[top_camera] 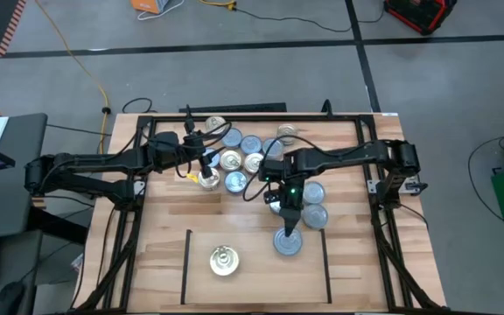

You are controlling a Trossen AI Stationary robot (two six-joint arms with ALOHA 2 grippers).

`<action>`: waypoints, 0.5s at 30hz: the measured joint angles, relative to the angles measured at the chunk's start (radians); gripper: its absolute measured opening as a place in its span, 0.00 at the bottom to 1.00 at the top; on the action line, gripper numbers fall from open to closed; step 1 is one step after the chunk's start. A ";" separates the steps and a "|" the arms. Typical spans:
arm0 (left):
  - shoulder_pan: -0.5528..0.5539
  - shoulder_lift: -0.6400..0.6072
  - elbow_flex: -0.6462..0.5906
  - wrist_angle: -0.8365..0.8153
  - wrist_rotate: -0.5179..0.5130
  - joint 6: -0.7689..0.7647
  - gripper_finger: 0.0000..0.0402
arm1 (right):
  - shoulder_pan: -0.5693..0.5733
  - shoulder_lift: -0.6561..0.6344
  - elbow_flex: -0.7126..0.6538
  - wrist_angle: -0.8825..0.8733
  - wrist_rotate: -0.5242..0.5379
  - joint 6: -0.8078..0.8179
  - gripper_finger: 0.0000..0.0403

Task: Stack canned seafood by type on shelf
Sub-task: Put the yellow and blue tuna can on the shelf

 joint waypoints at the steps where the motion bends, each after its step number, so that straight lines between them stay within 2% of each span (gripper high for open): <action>1: 0.000 0.000 0.000 0.000 0.000 0.000 0.42 | 0.000 0.000 0.000 0.006 0.007 0.012 0.46; 9: 0.000 0.000 0.000 -0.005 -0.001 0.016 0.42 | 0.008 0.000 0.000 0.025 0.016 0.085 0.61; 15: 0.000 0.000 0.000 -0.006 -0.002 0.016 0.42 | 0.021 -0.001 0.000 0.013 0.015 0.122 0.63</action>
